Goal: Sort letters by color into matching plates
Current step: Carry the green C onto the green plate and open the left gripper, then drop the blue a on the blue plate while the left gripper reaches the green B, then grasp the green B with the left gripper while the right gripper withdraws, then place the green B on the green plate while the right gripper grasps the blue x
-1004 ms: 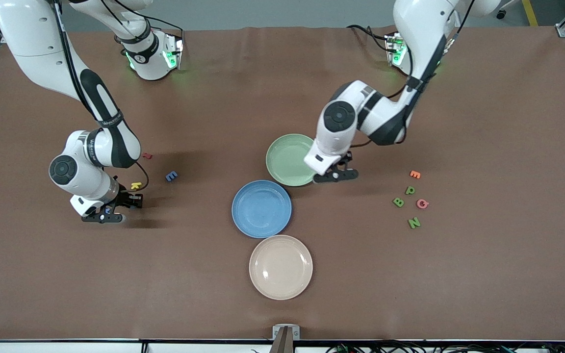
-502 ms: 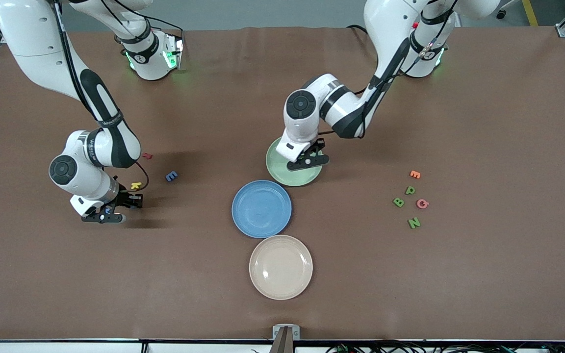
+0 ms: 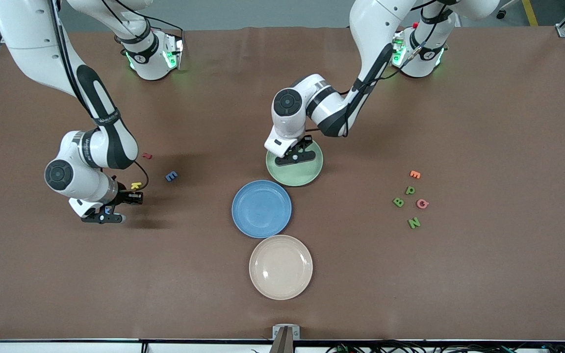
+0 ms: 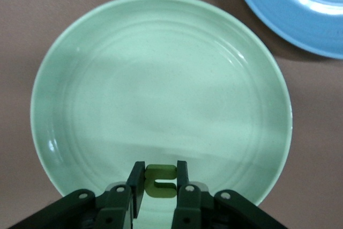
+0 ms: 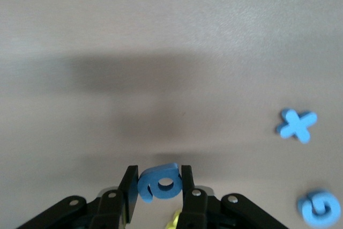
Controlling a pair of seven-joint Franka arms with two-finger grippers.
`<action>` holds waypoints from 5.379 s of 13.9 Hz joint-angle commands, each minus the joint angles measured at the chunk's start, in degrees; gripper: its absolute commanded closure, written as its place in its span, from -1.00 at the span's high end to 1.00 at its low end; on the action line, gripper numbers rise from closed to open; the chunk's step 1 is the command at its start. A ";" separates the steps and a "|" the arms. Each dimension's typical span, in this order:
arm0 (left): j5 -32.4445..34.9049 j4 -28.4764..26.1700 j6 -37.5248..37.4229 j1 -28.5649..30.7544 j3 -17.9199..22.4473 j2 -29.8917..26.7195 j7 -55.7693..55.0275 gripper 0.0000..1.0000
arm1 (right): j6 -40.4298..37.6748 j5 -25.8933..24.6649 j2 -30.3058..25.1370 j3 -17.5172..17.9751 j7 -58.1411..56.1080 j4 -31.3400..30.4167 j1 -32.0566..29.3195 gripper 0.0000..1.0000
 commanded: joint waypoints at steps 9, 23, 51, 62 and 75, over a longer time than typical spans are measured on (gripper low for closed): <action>-0.74 0.54 -2.78 7.01 0.43 -4.67 5.17 0.99 | -16.11 4.96 -2.83 -0.07 35.72 15.34 18.04 -1.00; 9.01 -11.14 4.92 28.64 0.34 -9.43 31.11 0.99 | -4.60 4.90 16.05 -0.51 61.75 29.49 34.22 -1.00; 10.16 -13.70 12.15 35.85 0.34 -3.98 40.35 0.01 | -19.16 1.29 12.04 -3.85 58.97 33.63 29.40 1.00; 9.63 -13.08 11.54 35.50 0.17 -4.68 39.30 -0.54 | -19.45 -0.20 -3.97 -4.03 26.56 16.24 13.07 1.00; 9.98 -7.90 -2.18 28.93 -14.95 -7.06 12.25 -0.54 | 7.24 -2.05 1.29 -3.94 -7.92 2.79 -8.13 0.96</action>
